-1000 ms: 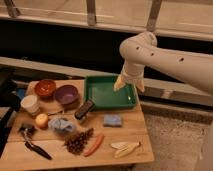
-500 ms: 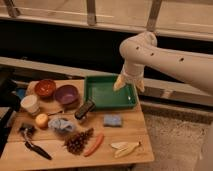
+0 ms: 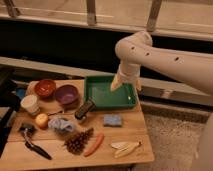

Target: Place towel in purple bowl

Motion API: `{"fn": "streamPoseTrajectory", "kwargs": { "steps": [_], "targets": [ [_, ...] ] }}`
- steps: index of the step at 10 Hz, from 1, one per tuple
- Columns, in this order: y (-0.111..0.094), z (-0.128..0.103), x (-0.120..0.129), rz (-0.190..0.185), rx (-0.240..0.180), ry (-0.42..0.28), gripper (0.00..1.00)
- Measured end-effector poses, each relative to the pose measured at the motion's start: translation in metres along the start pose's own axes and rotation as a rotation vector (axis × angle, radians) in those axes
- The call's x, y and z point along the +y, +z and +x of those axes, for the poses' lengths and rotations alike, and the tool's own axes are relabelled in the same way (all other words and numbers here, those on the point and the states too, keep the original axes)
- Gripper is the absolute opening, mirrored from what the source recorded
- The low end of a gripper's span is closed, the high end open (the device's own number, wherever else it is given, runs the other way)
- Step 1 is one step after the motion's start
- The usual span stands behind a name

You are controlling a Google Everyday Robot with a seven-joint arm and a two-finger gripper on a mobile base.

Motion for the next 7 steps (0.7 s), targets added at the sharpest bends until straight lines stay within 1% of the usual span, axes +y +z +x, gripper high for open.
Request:
{"fn": "streamPoseTrajectory", "kwargs": {
  "steps": [2,4,5,7],
  "targets": [
    [0.003,-0.007,0.041,-0.021,-0.008,-0.073,0.8],
    [0.002,-0.014,0.105,-0.067,-0.03,-0.181,0.8],
    [0.001,-0.015,0.111,-0.073,-0.034,-0.191,0.8],
    [0.001,-0.016,0.105,-0.063,-0.035,-0.186,0.8]
  ]
}}
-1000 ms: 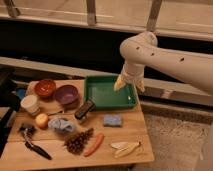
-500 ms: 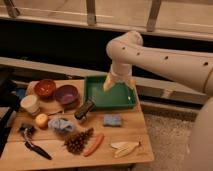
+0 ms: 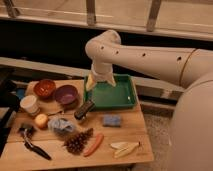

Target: Place towel in purple bowl

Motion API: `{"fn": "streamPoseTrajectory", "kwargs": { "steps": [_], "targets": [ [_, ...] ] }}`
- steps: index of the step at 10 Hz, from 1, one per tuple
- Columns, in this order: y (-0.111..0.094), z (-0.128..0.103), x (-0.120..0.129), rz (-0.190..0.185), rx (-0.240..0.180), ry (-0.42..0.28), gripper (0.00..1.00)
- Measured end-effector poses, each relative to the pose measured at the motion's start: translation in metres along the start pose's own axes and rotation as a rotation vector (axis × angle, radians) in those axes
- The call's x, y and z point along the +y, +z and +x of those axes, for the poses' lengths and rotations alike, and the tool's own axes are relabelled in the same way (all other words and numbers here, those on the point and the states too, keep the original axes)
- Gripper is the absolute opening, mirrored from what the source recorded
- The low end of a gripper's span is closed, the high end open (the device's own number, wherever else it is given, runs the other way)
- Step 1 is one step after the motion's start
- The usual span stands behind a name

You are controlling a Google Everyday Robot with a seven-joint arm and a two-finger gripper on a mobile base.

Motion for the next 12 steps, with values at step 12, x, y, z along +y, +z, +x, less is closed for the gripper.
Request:
{"fn": "streamPoseTrajectory", "kwargs": {
  "steps": [12],
  "targets": [
    [0.082,0.058,0.153,-0.188,0.157,-0.183,0.8]
  ]
}}
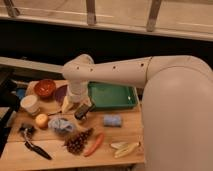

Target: Place towel in purple bowl

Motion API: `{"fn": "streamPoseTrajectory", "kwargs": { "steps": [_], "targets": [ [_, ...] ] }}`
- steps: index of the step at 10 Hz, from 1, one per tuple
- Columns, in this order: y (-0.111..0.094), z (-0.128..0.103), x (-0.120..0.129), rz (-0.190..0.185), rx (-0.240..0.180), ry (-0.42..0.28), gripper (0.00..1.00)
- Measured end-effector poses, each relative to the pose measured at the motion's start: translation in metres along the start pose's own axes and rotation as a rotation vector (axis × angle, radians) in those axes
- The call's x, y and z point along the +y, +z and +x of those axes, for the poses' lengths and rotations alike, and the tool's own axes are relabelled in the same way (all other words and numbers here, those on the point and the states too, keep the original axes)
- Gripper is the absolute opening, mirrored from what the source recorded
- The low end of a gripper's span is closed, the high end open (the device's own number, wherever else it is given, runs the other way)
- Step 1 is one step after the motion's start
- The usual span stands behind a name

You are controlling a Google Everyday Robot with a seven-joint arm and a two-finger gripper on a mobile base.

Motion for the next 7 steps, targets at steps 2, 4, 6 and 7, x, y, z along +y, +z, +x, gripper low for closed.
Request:
{"fn": "streamPoseTrajectory", "kwargs": {
  "steps": [2,4,6,7],
  "targets": [
    [0.0,0.001,-0.006,0.008,0.0,0.005,0.8],
    [0.0,0.0,-0.003,0.006,0.001,0.0,0.8],
    [0.004,0.001,0.0,-0.003,-0.007,-0.003,0.8],
    [0.011,0.002,0.009,-0.008,-0.001,-0.017,0.8]
  ]
}}
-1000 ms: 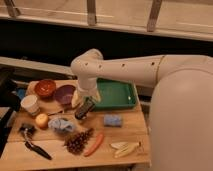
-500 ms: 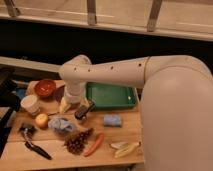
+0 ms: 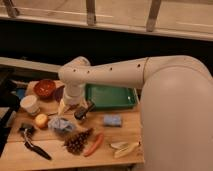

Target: Place towel in purple bowl

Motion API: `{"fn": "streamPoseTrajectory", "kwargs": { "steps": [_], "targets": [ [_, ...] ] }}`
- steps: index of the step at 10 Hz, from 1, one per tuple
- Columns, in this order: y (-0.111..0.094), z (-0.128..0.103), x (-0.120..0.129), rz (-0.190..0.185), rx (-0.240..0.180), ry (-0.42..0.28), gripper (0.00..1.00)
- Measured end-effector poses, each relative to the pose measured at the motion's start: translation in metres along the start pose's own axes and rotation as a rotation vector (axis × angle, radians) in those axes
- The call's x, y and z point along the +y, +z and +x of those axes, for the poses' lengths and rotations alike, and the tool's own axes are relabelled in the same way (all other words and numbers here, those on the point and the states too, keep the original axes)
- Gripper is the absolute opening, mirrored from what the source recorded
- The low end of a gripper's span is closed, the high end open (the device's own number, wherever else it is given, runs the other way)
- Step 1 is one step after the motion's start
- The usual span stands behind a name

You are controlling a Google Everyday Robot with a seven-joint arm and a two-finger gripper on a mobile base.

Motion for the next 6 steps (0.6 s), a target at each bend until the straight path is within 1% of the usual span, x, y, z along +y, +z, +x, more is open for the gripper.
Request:
{"fn": "streamPoseTrajectory", "kwargs": {
  "steps": [1,2,4,6],
  "targets": [
    [0.004,0.0,0.003,-0.001,0.005,-0.005,0.8],
    [0.013,-0.001,0.008,-0.011,0.017,-0.016,0.8],
    [0.027,0.0,0.012,-0.03,0.04,-0.028,0.8],
    [0.036,0.001,0.015,-0.046,0.056,-0.034,0.8]
  ]
}}
